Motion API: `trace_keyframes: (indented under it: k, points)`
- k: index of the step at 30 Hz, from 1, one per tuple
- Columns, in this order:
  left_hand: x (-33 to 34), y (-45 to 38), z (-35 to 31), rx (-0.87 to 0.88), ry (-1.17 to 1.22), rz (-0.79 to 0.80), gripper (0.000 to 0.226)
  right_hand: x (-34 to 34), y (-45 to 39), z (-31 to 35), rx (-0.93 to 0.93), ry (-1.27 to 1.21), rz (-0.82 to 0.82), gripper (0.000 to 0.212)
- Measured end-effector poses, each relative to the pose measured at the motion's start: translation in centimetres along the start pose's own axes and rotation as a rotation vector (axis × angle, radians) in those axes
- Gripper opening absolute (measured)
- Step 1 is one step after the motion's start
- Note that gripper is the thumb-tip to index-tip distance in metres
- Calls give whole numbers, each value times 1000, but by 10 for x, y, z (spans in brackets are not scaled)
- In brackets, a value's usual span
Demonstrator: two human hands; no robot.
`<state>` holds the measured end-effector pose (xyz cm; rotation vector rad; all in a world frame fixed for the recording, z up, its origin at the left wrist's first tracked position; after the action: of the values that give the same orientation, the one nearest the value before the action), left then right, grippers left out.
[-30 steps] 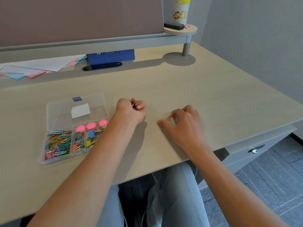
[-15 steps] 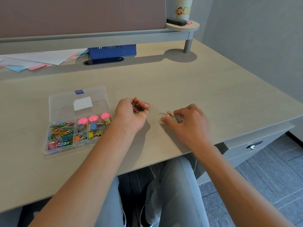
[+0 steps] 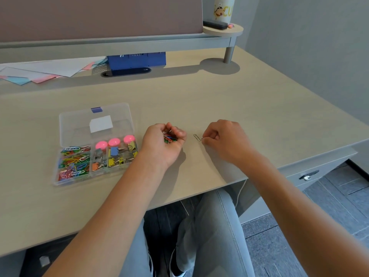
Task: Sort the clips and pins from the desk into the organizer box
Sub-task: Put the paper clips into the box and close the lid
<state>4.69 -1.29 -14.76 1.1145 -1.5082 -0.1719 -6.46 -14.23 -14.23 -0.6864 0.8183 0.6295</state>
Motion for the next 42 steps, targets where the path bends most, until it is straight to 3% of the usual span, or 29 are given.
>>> trace_keyframes:
  k: [4,7,16,19,22,27,29,30,32,38,42]
  points:
    - [0,1,0,-12,9,14,25,-1,-8,4,-103,92,157,6]
    - [1,3,0,-12,5,19,26,0,-11,7,-209,195,188,7]
    - [1,1,0,-18,24,23,26,8,-7,0,-377,202,5,7]
    - [0,-1,0,-18,18,30,26,4,-10,-8,-193,-37,-81,12]
    - [0,-3,0,-14,-9,34,26,-1,-11,-15,141,-412,-129,18]
    - [2,-6,1,19,-141,45,23,-1,-10,-19,916,-1574,83,16]
    - [3,-6,2,29,-294,70,21,-1,-10,-17,1053,-1833,138,17]
    - [4,-6,3,32,-376,84,20,-1,-10,-15,1056,-1845,151,19]
    - [6,-6,2,39,-519,93,22,0,-10,-13,986,-1644,158,20]
    - [5,-12,-5,90,-670,65,22,-15,-2,-9,446,-464,-12,13]
    - [6,-12,-5,124,-796,85,23,-2,1,-4,211,-33,-82,9]
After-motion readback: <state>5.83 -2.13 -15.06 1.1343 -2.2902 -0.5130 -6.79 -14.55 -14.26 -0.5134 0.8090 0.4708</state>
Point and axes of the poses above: each hand's wrist, its own y-axis away from the middle knuckle, its own x-axis out of the palm, z = x × y, the point moved 3 cm from there along -y, towards the middle knuckle, and after that the axes turned 10 degrees about -z, right-handed, at the moved point
